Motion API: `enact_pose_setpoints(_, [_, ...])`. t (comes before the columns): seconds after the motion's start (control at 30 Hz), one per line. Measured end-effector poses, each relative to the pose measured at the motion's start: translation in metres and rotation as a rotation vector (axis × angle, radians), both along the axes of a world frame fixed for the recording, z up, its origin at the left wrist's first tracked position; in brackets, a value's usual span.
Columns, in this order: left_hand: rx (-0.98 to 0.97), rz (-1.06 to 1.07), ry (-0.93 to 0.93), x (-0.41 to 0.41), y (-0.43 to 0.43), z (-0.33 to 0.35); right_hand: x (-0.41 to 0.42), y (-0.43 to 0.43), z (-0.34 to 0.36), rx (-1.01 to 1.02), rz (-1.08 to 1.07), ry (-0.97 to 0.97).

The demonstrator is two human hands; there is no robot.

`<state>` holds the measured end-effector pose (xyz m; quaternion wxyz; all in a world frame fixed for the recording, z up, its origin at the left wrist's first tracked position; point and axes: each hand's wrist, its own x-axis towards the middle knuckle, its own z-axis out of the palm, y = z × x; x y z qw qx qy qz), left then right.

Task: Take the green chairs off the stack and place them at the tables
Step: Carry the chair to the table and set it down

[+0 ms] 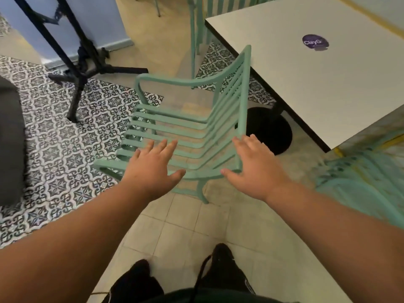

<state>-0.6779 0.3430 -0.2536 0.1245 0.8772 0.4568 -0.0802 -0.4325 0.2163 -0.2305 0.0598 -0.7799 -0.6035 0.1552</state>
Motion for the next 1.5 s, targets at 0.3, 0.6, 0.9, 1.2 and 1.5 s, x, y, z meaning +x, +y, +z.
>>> enact_pose_setpoints(0.3, [-0.094,-0.22,0.062,-0.021,0.074,-0.069,-0.027,0.052,-0.045,-0.03,-0.19,-0.06])
enact_pose_setpoints(0.6, [-0.29,-0.257,0.183,-0.021,0.079,-0.15,-0.037,0.062,-0.052,-0.442,-0.055,-0.578])
enact_pose_setpoints(0.9, [-0.412,-0.032,0.279,0.023,0.061,-0.179,-0.043,0.064,-0.055,-0.498,-0.192,-0.574])
enact_pose_setpoints(1.2, [-0.33,-0.047,0.288,0.017,0.067,-0.201,-0.051,0.06,-0.059,-0.48,-0.291,-0.511])
enact_pose_setpoints(1.5, [-0.267,-0.156,0.28,-0.001,0.078,-0.202,-0.077,0.058,-0.056,-0.538,-0.346,-0.443])
